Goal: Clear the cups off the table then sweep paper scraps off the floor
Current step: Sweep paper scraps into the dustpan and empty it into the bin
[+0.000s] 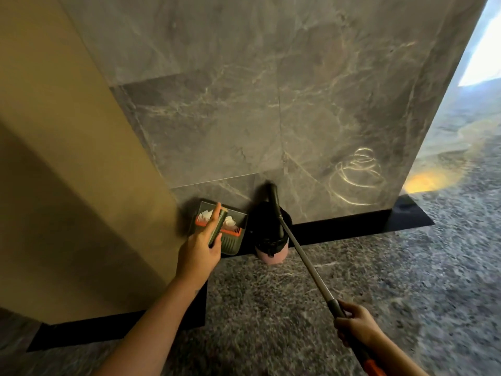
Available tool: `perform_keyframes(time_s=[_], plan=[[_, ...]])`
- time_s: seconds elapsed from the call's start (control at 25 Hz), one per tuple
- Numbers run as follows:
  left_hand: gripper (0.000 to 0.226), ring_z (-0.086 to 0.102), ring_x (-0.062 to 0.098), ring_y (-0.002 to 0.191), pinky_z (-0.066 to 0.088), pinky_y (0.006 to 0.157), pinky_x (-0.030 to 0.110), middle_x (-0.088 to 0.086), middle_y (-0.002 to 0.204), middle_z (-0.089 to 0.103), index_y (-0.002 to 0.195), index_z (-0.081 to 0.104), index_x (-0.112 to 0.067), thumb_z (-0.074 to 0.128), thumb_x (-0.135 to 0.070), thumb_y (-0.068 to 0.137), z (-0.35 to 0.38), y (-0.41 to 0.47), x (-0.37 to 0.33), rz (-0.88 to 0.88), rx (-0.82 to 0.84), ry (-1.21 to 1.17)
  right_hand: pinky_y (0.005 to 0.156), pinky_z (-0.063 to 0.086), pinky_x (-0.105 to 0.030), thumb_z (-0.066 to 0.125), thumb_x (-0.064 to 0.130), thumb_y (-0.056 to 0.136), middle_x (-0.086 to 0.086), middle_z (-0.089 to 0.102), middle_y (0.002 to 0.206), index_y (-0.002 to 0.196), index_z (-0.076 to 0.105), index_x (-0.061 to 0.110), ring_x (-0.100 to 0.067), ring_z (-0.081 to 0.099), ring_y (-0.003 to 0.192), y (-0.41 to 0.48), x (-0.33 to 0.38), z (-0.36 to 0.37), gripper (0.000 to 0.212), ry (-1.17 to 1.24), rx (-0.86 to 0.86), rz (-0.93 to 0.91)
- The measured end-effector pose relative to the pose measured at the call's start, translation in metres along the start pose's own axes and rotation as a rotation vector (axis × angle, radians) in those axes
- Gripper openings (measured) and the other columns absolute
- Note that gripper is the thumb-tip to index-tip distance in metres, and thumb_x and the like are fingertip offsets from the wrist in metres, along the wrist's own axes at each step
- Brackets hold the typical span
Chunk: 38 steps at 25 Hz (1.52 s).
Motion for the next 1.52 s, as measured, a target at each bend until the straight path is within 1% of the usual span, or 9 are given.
perform_keyframes(time_s=[0.16,0.24,0.32,0.4,0.56,0.84,1.16,1.4,1.52], plan=[[0.079,0.021,0.002,0.034,0.016,0.037,0.008,-0.014,0.045,0.022,0.143,0.024,-0.025,0.070,-0.009,0.081,0.010,0.015,0.001,0.100,0.066,0.046,0.036,0.039,-0.021,0.050,-0.016,0.080,-0.014,0.052,0.060,0.130,0.052,0.009,-0.019,0.047,0.036,0.011,-0.006,0.000,0.056,-0.014,-0.014,0.016],[0.081,0.034,0.006,0.038,0.028,0.037,0.016,-0.009,0.048,0.040,0.144,0.012,-0.030,0.066,-0.014,0.085,0.023,0.026,-0.002,0.158,0.156,0.129,0.035,0.038,-0.021,0.050,-0.017,0.080,-0.013,0.050,0.059,0.133,0.049,0.008,-0.018,0.046,0.035,0.013,-0.008,-0.001,0.058,-0.014,-0.024,0.023],[0.081,0.056,0.023,0.056,0.048,0.049,0.034,0.006,0.074,0.062,0.143,0.000,-0.034,0.059,-0.019,0.090,0.039,0.032,-0.005,0.187,0.278,0.161,0.033,0.037,-0.020,0.049,-0.017,0.081,-0.012,0.050,0.058,0.135,0.046,0.007,-0.017,0.046,0.034,0.014,-0.011,0.000,0.059,-0.018,-0.028,0.028],[0.079,0.062,0.032,0.068,0.053,0.057,0.040,0.010,0.091,0.065,0.142,-0.002,-0.035,0.057,-0.021,0.091,0.046,0.039,-0.011,0.233,0.307,0.184,0.033,0.038,-0.020,0.049,-0.016,0.082,-0.013,0.050,0.061,0.136,0.045,0.006,-0.017,0.046,0.034,0.015,-0.010,0.000,0.059,-0.028,-0.028,0.023],[0.076,0.064,0.031,0.078,0.049,0.060,0.037,0.005,0.103,0.062,0.140,-0.008,-0.042,0.050,-0.027,0.094,0.064,0.034,-0.030,0.488,0.420,0.355,0.036,0.040,-0.021,0.051,-0.014,0.082,-0.016,0.052,0.067,0.137,0.045,0.008,-0.017,0.048,0.038,0.017,-0.011,-0.002,0.059,-0.025,-0.024,0.022],[0.087,0.054,0.027,0.066,0.033,0.054,0.034,0.009,0.089,0.051,0.123,-0.038,-0.052,0.037,-0.015,0.098,0.106,-0.010,-0.065,0.835,0.675,0.517,0.035,0.041,-0.020,0.052,-0.014,0.082,-0.013,0.052,0.066,0.136,0.046,0.008,-0.013,0.049,0.034,0.023,-0.016,-0.001,0.058,0.000,-0.049,-0.001],[0.072,0.058,0.029,0.076,0.043,0.062,0.036,0.009,0.091,0.051,0.141,-0.014,-0.050,0.035,-0.017,0.099,0.116,-0.011,-0.074,0.823,0.755,0.553,0.038,0.043,-0.022,0.055,-0.010,0.082,-0.014,0.057,0.075,0.141,0.041,0.011,-0.013,0.052,0.038,0.025,-0.019,-0.002,0.064,-0.001,-0.056,-0.011],[0.079,0.035,0.019,0.053,0.020,0.045,0.030,0.011,0.094,0.054,0.146,-0.009,-0.045,0.039,-0.008,0.095,0.135,-0.037,-0.083,1.080,0.863,0.741,0.038,0.044,-0.022,0.055,-0.010,0.082,-0.013,0.056,0.075,0.140,0.043,0.010,-0.015,0.052,0.042,0.022,-0.018,0.001,0.062,0.022,-0.068,-0.023],[0.082,0.035,0.018,0.052,0.026,0.046,0.031,0.011,0.091,0.056,0.146,-0.008,-0.047,0.038,-0.003,0.094,0.145,-0.043,-0.083,1.069,0.880,0.746,0.038,0.043,-0.022,0.054,-0.011,0.082,-0.013,0.056,0.073,0.139,0.044,0.008,-0.015,0.052,0.039,0.024,-0.021,0.002,0.061,0.073,-0.077,-0.007]])
Point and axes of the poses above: each hand's wrist, its own y-axis towards the middle knuckle, its own z-axis out of the palm, x = y × z, the point moved 8 cm from there along y, towards the middle knuckle
